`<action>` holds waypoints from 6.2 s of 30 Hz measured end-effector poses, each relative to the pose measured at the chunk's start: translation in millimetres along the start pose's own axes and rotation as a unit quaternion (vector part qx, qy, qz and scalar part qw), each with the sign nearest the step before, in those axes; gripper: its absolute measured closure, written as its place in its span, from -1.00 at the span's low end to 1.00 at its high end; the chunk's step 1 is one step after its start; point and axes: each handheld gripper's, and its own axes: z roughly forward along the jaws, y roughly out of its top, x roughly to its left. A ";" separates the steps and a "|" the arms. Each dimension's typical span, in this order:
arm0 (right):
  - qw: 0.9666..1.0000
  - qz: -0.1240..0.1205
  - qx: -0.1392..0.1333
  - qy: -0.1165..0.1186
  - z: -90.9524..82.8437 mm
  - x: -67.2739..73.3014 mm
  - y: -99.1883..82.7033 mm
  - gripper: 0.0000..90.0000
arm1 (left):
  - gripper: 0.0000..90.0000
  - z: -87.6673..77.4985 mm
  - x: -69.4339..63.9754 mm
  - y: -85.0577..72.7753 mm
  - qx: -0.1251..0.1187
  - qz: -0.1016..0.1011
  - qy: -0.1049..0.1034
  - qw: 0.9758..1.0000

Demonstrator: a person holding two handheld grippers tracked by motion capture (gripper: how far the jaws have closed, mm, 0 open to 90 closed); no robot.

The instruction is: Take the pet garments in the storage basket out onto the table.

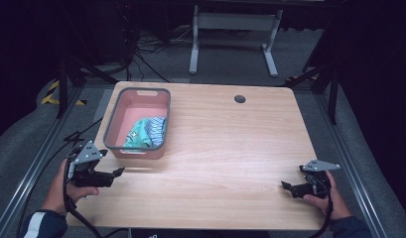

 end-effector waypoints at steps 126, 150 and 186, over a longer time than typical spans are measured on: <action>1.000 -0.001 0.000 -0.001 -0.2 0.0 -0.2 -0.99 | 0.81 52.0 39.9 150.1 0.024 -0.022 0.042 0.999; 1.000 -0.001 0.001 -0.001 -0.3 0.0 -0.3 -0.99 | 0.81 65.7 -18.1 188.7 -0.005 0.051 -0.019 0.999; 1.000 -0.002 0.001 0.000 -0.4 0.0 -0.4 -0.99 | 0.80 161.1 -100.1 201.7 0.053 0.106 -0.124 0.985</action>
